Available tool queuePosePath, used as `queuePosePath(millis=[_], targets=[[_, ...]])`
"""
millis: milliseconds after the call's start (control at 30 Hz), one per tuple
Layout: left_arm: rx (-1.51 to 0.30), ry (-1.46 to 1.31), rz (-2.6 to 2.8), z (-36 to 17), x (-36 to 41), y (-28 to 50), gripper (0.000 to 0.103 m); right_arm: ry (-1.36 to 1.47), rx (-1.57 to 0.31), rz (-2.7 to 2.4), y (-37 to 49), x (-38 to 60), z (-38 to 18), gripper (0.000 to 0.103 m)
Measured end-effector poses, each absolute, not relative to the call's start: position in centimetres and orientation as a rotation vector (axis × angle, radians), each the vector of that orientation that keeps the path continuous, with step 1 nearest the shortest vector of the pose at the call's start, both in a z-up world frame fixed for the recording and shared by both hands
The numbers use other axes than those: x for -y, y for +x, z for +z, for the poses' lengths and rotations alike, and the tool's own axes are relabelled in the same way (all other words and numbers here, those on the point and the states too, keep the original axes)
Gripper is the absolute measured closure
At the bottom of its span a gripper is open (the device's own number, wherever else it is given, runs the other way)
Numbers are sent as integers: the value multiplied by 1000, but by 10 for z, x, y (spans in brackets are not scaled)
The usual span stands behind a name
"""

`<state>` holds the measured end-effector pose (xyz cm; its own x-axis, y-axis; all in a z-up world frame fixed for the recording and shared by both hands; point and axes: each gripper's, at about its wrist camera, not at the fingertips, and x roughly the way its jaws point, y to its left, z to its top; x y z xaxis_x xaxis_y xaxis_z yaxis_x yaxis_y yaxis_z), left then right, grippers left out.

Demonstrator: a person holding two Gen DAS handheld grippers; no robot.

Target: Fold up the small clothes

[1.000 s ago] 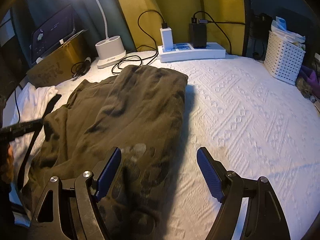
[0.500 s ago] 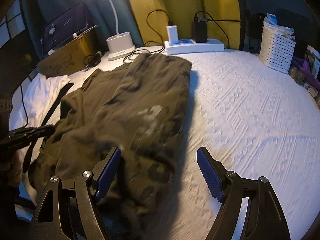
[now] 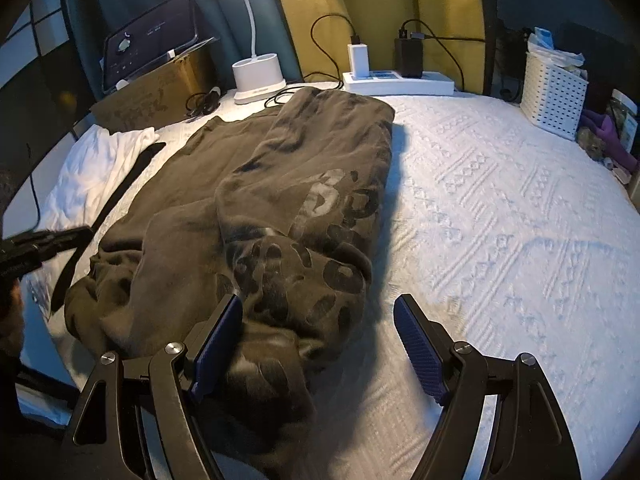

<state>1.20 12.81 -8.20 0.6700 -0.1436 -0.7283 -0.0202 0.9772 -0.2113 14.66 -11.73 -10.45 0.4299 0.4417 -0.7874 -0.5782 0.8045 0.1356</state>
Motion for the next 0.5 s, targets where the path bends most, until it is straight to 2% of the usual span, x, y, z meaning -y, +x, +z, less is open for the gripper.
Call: queuePosePath(millis=[67, 333, 367, 400, 500], targets=[[-804, -183, -121, -78, -114, 12, 44, -160, -920, 634, 144, 122, -102, 23], [-914, -104, -256, -114, -74, 37, 44, -142, -896, 612, 134, 140, -98, 23], [-914, -90, -252, -116, -73, 35, 54, -140, -895, 610, 133, 142, -98, 23], [-921, -84, -250, -117, -73, 34, 84, -136, -894, 606, 132, 144, -99, 23], [-934, -74, -229, -111, -72, 23, 92, -133, -903, 601, 131, 147, -104, 23]])
